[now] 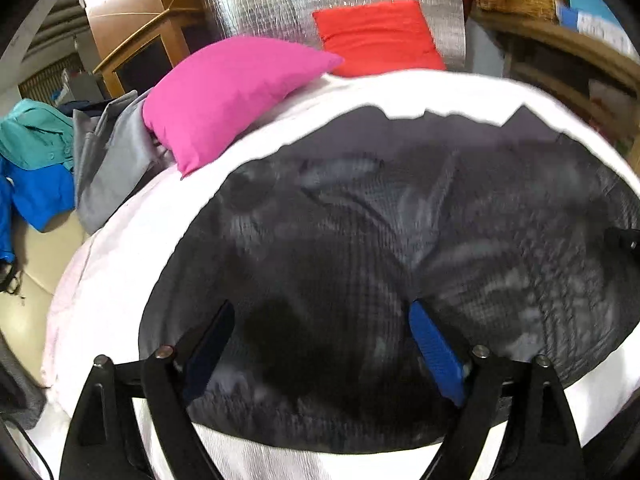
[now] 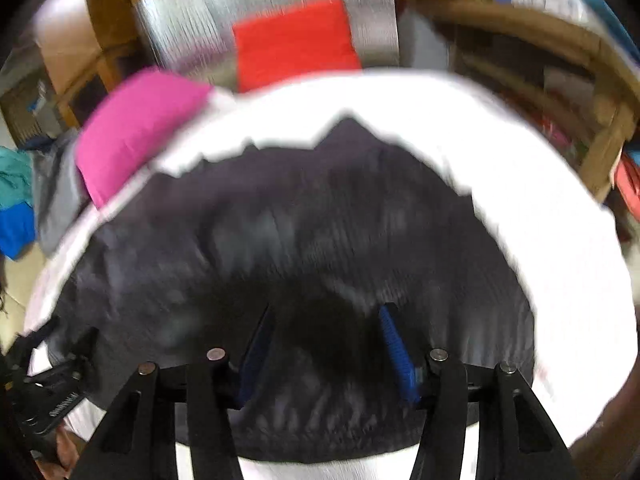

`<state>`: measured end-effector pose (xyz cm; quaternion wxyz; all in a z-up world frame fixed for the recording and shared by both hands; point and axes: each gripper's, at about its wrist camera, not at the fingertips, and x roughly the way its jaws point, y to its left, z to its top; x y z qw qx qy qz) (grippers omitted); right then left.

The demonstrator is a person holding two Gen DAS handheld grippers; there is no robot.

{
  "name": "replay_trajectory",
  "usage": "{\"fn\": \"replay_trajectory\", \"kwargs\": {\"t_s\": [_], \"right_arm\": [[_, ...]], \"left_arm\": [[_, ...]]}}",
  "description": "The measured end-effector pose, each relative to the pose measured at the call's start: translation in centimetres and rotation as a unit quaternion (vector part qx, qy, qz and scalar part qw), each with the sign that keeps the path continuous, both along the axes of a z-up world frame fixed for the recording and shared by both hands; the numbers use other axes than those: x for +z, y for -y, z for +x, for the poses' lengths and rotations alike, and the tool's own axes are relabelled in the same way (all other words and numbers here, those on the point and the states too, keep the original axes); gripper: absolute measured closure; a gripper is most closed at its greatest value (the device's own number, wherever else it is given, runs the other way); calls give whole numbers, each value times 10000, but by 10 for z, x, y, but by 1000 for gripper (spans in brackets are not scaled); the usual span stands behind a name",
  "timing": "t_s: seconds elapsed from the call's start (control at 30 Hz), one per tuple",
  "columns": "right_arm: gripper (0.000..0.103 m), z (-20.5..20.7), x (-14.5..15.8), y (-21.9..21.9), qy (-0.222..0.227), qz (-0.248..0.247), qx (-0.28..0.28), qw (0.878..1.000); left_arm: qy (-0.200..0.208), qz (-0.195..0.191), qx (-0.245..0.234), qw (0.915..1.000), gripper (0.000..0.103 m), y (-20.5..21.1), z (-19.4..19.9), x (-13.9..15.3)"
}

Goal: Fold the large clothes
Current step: 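Press the folded black jacket flat with both open grippers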

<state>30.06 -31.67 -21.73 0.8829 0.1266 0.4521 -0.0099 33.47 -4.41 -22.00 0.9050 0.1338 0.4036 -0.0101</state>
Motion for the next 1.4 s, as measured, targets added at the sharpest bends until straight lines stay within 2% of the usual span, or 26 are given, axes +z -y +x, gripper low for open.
{"fn": "replay_trajectory", "kwargs": {"t_s": [0.07,0.13,0.27,0.4,0.53,0.73,0.97,1.03,1.2,1.23,1.3,1.4], "right_arm": [[44,0,3,-7,61,-288,112,9995],[44,0,4,-3,69,-203,125,9997],[48,-9,13,17,171,153,-142,9996],[48,-18,22,34,357,-79,-543,9979],[47,2,-3,42,-4,-24,-407,9992],[46,21,-10,45,44,151,-266,9995],[46,21,-7,50,96,49,-245,9996],[46,4,-3,41,205,-36,-296,9993],[46,-9,17,12,741,168,225,9969],[46,-7,17,3,741,119,353,9966],[45,2,5,-11,418,53,537,9977],[43,10,-3,-25,303,-368,616,9970]], "left_arm": [[39,173,71,9998,8,4,-1,-10],[92,252,96,9996,6,6,-3,-10],[69,85,161,9998,5,0,-3,-10],[57,1,155,9999,3,-3,-2,-12],[35,-41,175,9998,1,-3,0,-12],[34,-60,180,9998,0,-3,3,-13],[71,-75,195,9998,0,-3,1,-14],[71,-87,197,9997,0,-4,1,-14],[47,-108,197,9997,0,-5,2,-14],[42,-111,200,9997,0,-5,2,-14],[40,-116,201,9997,0,-5,3,-14],[35,-129,210,9997,0,-5,3,-14]]}}
